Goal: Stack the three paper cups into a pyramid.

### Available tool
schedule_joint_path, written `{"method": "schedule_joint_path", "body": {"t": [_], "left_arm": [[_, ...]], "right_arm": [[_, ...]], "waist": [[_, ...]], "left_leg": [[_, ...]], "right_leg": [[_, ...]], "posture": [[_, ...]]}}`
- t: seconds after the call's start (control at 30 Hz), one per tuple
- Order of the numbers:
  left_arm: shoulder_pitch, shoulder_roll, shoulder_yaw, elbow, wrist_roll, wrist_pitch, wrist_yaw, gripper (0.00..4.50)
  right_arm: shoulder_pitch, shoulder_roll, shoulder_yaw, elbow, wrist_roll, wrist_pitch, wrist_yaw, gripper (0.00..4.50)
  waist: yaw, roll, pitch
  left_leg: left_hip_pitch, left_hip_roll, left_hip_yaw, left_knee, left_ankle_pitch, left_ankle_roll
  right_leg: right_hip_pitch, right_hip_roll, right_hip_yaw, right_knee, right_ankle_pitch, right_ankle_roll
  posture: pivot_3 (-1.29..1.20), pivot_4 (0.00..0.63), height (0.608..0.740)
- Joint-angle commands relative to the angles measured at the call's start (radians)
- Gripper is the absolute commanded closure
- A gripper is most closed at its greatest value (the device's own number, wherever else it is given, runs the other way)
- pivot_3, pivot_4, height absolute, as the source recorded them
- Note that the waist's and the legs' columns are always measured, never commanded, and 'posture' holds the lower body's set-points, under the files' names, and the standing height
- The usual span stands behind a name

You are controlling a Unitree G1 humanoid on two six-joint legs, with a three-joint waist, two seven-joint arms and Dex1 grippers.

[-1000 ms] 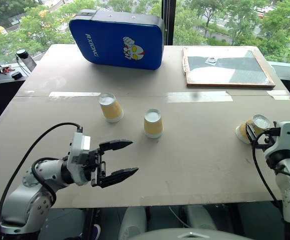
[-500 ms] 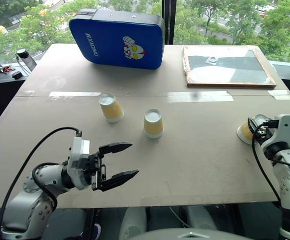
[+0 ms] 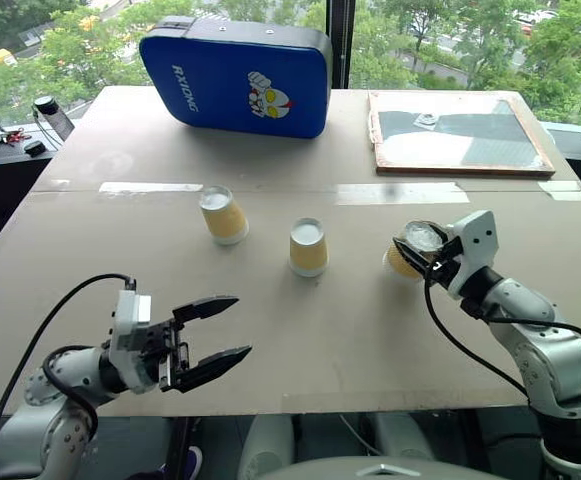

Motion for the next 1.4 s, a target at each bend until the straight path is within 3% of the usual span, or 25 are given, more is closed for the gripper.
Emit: {"method": "schedule_joint_path", "body": {"t": [0.03,0.73,0.77,0.83,0.87,0.9,1.0,1.17,1.4], "left_arm": [[0.016,-0.001,0.036,-0.015,-0.037,-0.006,-0.013,0.00],[0.030,-0.022,0.060,-0.022,-0.039,-0.004,0.018,0.00],[0.027,-0.023,0.058,-0.021,-0.039,-0.003,0.021,0.00],[0.018,-0.024,0.054,-0.018,-0.038,0.002,0.028,0.00],[0.012,-0.024,0.053,-0.017,-0.039,0.006,0.034,0.00],[-0.001,-0.027,0.055,-0.015,-0.045,0.016,0.052,0.00],[-0.047,-0.029,0.046,-0.010,-0.023,0.050,0.138,0.00],[-0.221,0.025,-0.030,-0.015,0.015,0.195,0.292,0.00],[-0.492,0.048,-0.183,0.110,0.076,0.281,0.301,0.00]], "right_arm": [[-0.022,-0.022,0.032,-0.014,-0.003,-0.023,0.054,2.44],[-0.149,0.044,0.180,0.171,-0.117,-0.099,0.104,2.44],[-0.149,0.043,0.188,0.192,-0.129,-0.113,0.111,1.41],[-0.150,0.046,0.198,0.221,-0.147,-0.141,0.120,0.74],[-0.149,0.049,0.196,0.226,-0.147,-0.148,0.125,0.18],[-0.144,0.042,0.190,0.219,-0.147,-0.155,0.134,0.03],[-0.116,0.014,0.155,0.162,-0.113,-0.210,0.188,0.03],[0.015,-0.082,0.034,-0.043,0.082,-0.267,0.366,0.03],[0.168,-0.161,-0.081,-0.163,0.130,-0.255,0.353,0.03]], "waist": [[0.000,0.000,0.000],[-0.004,0.000,0.000],[-0.004,0.000,0.000],[-0.004,0.000,0.000],[-0.004,0.000,0.000],[-0.004,0.000,0.000],[0.000,0.000,0.000],[0.004,-0.001,0.001],[-0.004,-0.002,0.001]], "left_leg": [[0.000,0.000,0.000,0.000,0.000,0.000],[0.000,0.000,0.000,0.000,0.000,0.000],[0.000,0.000,0.000,0.000,0.000,0.000],[0.000,0.000,0.000,0.000,0.000,0.000],[0.000,0.000,0.000,0.000,0.000,0.000],[0.000,0.000,0.000,0.000,0.000,0.000],[0.000,0.000,-0.001,0.000,0.000,0.000],[-0.002,0.000,-0.004,0.000,0.000,0.000],[-0.004,-0.001,-0.005,0.002,0.000,0.000]], "right_leg": [[0.000,0.000,0.000,0.000,0.000,0.000],[0.000,0.000,0.000,0.000,0.000,0.000],[0.000,0.000,0.000,0.000,0.000,0.000],[0.000,0.000,0.000,0.000,0.000,0.000],[0.000,0.000,0.000,0.000,0.000,0.000],[0.000,0.000,0.000,0.000,0.000,0.000],[0.000,0.000,-0.001,0.000,0.000,0.000],[0.000,0.000,-0.003,0.000,0.000,0.000],[0.000,0.000,-0.004,0.000,0.000,0.001]], "posture": [[0.00,0.150,0.740],[0.00,0.150,0.740],[0.00,0.150,0.740],[0.00,0.150,0.740],[0.00,0.150,0.740],[0.00,0.150,0.740],[0.00,0.150,0.740],[0.00,0.150,0.740],[0.00,0.150,0.740]]}}
